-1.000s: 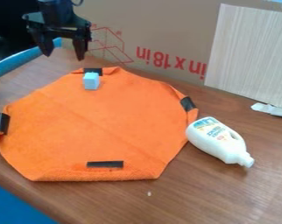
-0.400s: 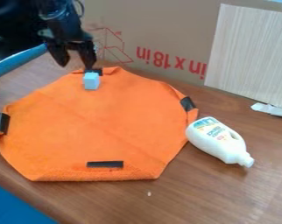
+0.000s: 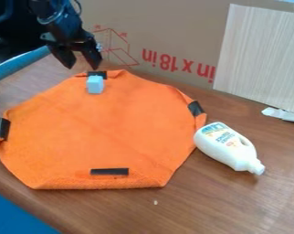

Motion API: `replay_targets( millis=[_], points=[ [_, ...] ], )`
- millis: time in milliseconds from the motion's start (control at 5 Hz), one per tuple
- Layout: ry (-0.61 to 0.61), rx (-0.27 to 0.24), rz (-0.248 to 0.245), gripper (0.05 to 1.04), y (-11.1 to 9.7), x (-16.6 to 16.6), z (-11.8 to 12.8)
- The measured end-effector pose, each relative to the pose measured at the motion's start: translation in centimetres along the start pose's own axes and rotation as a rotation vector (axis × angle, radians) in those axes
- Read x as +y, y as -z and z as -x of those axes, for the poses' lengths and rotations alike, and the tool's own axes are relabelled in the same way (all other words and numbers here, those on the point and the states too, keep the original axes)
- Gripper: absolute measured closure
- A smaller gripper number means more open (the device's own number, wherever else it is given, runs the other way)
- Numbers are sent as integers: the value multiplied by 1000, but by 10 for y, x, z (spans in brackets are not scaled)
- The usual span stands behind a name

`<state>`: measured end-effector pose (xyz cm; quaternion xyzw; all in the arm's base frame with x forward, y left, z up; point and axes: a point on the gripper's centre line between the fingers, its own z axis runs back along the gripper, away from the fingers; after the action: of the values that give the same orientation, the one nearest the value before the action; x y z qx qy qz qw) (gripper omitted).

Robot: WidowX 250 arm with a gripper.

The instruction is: Move the blue cube from the top left edge of the cloth to the bottom right of the table

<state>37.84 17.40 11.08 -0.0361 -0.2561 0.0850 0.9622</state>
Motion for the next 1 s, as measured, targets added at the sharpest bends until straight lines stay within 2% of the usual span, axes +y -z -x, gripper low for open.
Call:
replay_targets(
  millis=[200,400,600,800,1000],
  points=[
    [3,73,-39,83,19,-3,10],
    [22,54,-100,83,24,-11,3],
    [16,74,-120,124,36,-10,7],
    [-6,68,-140,384,38,-8,7],
    [-22,59,-135,635,39,-10,6]
  ],
)
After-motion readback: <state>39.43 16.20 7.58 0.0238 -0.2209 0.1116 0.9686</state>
